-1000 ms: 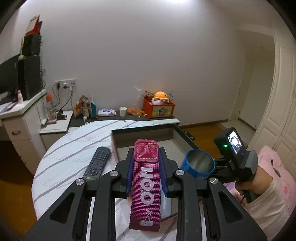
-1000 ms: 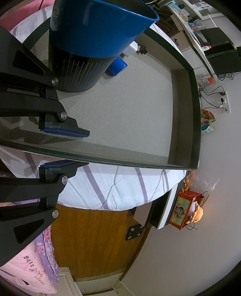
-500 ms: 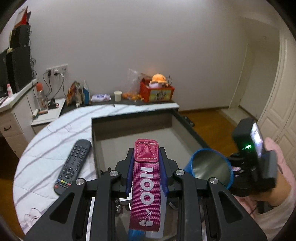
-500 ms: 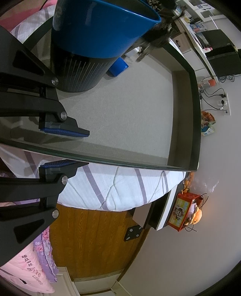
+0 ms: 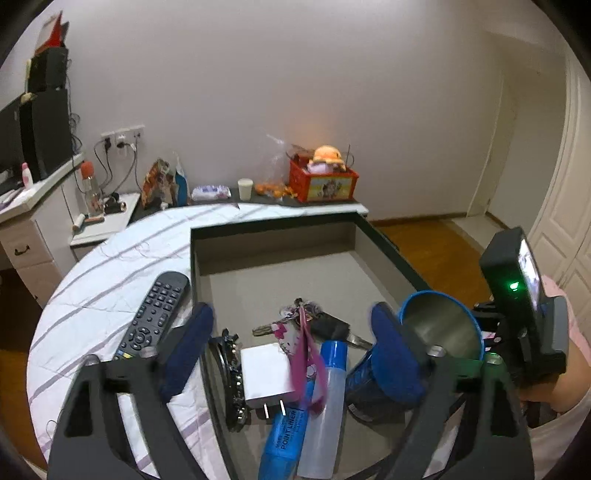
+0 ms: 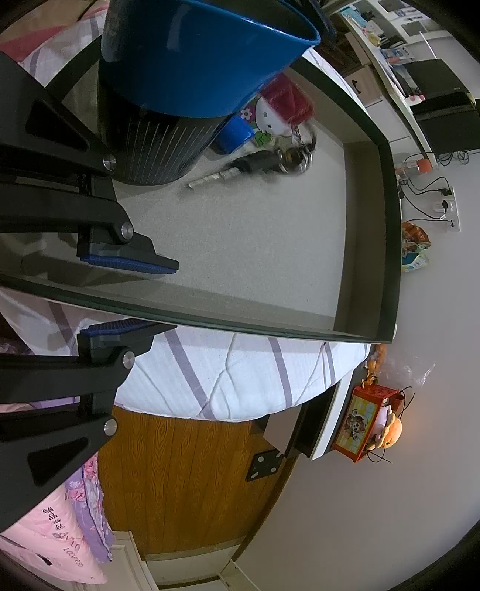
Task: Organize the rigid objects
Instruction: 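Carry the keychain into the pink box with the left tool and release, then move the open left tool back over the bed to the black remote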
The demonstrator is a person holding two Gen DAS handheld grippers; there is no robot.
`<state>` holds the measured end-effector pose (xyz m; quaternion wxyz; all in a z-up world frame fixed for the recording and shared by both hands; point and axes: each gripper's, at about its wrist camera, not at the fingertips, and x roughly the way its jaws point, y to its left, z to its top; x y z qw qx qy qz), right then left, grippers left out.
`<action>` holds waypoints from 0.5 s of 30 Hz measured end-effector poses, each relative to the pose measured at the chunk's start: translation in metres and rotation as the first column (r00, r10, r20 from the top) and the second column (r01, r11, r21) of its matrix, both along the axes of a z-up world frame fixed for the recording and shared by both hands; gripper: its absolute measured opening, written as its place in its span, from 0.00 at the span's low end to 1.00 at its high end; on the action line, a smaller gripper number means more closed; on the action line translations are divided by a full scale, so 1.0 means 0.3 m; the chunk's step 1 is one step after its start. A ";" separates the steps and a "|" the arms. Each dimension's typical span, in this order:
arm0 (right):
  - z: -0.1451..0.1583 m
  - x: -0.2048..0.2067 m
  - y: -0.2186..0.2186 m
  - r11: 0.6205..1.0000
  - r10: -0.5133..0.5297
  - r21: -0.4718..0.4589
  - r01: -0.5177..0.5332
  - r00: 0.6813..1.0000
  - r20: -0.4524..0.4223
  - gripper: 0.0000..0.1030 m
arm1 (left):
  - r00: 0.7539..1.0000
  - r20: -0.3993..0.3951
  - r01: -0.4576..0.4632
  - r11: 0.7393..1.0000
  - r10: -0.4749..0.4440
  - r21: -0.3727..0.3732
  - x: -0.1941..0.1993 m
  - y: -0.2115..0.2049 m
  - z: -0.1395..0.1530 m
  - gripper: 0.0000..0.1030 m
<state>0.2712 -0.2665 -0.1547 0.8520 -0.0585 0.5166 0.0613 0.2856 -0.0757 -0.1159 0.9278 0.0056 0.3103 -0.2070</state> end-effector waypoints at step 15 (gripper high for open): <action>0.003 -0.001 -0.002 1.000 -0.009 -0.003 0.009 1.000 -0.005 0.24 | 0.994 0.026 -0.108 0.991 0.110 -0.077 -0.121 0.262 0.056 0.97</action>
